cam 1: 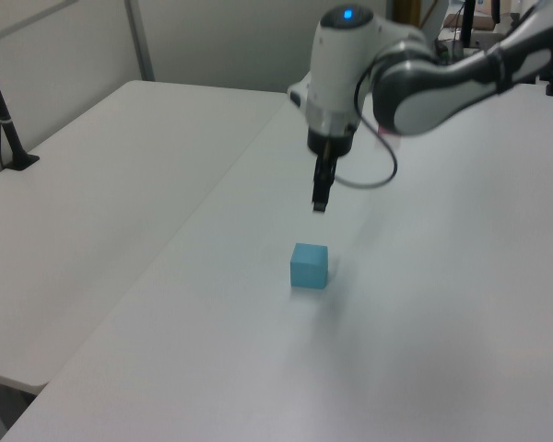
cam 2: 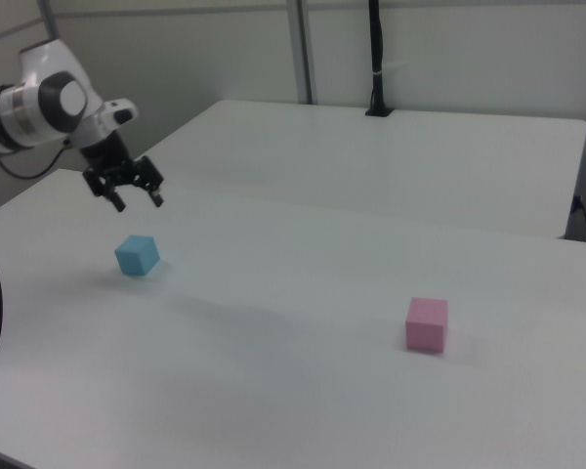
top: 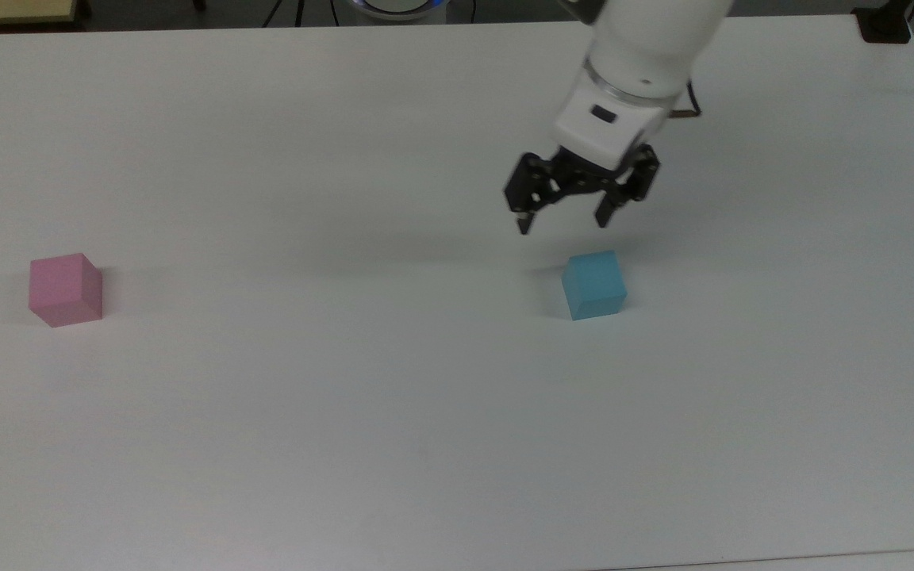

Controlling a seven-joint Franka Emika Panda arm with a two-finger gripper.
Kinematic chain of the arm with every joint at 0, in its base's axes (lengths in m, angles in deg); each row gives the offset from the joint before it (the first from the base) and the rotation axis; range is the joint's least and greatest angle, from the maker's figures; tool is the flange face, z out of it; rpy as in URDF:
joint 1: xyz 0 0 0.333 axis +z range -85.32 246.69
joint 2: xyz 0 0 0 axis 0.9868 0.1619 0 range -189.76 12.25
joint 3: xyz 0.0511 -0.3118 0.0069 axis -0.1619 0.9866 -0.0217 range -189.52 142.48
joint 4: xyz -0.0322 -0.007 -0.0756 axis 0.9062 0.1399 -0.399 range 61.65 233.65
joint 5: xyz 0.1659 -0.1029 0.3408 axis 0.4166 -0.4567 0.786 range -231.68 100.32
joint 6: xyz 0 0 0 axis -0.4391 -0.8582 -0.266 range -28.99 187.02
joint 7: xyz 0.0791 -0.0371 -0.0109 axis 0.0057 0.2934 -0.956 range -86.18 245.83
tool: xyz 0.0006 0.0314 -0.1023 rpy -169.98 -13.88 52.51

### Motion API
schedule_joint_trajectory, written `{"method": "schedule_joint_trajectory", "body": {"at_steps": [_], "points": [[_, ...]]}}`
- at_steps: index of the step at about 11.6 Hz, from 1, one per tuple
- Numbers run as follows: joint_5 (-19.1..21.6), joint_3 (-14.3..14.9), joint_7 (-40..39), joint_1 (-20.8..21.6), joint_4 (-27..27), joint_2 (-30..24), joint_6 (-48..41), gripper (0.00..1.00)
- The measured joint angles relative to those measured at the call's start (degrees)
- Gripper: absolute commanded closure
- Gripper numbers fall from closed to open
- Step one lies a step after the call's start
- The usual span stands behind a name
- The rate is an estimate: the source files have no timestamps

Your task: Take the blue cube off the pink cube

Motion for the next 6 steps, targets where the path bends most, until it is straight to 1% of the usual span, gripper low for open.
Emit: {"method": "schedule_joint_trajectory", "body": {"at_steps": [3, 4, 6], "points": [[3.3, 0.3, -7.8, -7.7, -0.2, -4.5, -8.2, 0.00], [4.1, 0.3, -10.0, -10.7, -0.2, -6.7, -12.3, 0.00], [4.5, 0.4, -11.0, -14.2, -0.2, -9.8, -16.7, 0.00]]}}
